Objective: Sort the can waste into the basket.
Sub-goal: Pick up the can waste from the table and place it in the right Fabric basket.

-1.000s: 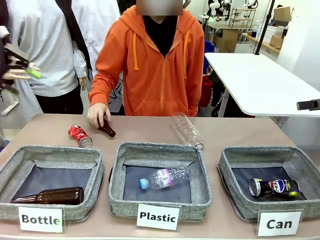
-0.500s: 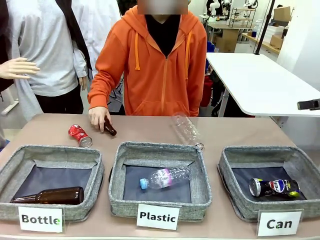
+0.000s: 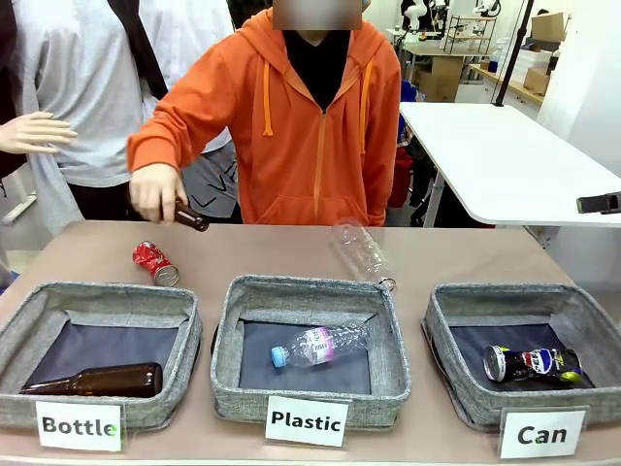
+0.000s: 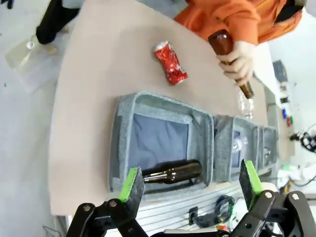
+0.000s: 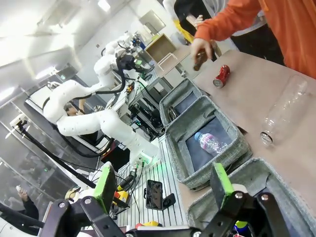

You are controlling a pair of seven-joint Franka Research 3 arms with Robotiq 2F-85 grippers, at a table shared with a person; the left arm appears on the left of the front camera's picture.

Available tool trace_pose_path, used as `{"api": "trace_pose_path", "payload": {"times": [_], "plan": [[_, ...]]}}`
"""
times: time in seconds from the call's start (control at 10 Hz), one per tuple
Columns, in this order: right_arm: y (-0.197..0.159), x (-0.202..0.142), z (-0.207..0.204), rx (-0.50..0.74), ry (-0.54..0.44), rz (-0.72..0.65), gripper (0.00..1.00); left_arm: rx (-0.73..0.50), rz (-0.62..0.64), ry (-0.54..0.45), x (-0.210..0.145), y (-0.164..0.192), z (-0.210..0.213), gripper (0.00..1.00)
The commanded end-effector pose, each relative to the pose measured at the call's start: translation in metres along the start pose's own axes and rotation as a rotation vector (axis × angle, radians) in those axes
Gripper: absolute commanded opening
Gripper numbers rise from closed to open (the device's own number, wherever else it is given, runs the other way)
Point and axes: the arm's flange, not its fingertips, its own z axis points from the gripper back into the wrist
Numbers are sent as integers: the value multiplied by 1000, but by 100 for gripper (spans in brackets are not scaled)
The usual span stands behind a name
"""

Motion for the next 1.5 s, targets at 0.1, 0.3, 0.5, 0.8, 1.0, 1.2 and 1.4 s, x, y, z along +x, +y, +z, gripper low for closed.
{"api": "trace_pose_path", "payload": {"times": [0.1,0.3,0.5,0.8,1.0,1.2,1.4], "plan": [[2,-1,3,10,16,14,100,59,-44,178,78,-23,-27,100],[2,-1,3,10,16,14,100,-2,-6,143,75,28,35,100],[2,-1,3,10,16,14,100,-152,78,78,51,97,94,100],[2,-1,3,10,16,14,100,-286,50,50,43,122,91,100],[2,-1,3,10,16,14,100,-290,52,73,48,119,81,100],[2,-1,3,10,16,14,100,-262,36,123,64,96,69,100],[2,-1,3,10,16,14,100,-156,22,205,90,37,24,100]]}}
